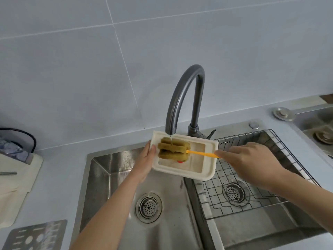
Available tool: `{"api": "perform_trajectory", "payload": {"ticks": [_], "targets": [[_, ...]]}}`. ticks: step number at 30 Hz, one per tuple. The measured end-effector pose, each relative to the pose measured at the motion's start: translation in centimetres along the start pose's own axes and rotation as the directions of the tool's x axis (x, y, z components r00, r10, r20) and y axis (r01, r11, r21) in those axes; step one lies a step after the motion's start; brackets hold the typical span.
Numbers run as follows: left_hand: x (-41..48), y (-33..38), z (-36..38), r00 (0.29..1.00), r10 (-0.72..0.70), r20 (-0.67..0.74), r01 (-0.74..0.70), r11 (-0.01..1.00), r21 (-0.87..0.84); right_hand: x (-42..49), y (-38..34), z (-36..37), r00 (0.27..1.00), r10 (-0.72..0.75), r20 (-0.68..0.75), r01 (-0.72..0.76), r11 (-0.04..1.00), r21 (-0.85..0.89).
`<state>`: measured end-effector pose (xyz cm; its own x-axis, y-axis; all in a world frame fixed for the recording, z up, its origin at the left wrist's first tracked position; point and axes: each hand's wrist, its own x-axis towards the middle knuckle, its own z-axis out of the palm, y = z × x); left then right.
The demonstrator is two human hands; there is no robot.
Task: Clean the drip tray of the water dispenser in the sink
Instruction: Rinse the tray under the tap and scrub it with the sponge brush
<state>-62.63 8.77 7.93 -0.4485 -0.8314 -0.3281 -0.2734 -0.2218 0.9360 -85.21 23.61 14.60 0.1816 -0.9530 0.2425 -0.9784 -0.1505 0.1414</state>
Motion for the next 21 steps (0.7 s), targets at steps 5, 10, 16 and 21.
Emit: {"api": "perform_trajectory", "payload": {"ticks": [5, 10, 16, 21], "targets": [[1.0, -0.1, 0.9, 0.999, -0.033, -0.011, 0.032, 0.998, -0.049, -0.5, -0.5, 0.9, 0.992, -0.092, 0.082, 0.095, 0.995, -0.033], [0.9, 0.1, 0.9, 0.999, 0.041, -0.008, -0.04, 0.993, 0.113, -0.8, 0.0, 1.2, 0.964, -0.202, 0.176, 0.207, 0.978, -0.012], [0.6, -0.7, -1.2, 0.995, 0.087, -0.05, -0.08, 0.989, 0.122, -0.4, 1.6, -1.3, 0.97, -0.166, 0.177, 0.172, 0.985, -0.02], [0.0, -0.9, -3.2, 0.988, 0.09, -0.129, -0.066, 0.981, 0.181, -0.7, 2.0, -1.2, 0.989, -0.149, -0.005, 0.148, 0.976, 0.157]]}}
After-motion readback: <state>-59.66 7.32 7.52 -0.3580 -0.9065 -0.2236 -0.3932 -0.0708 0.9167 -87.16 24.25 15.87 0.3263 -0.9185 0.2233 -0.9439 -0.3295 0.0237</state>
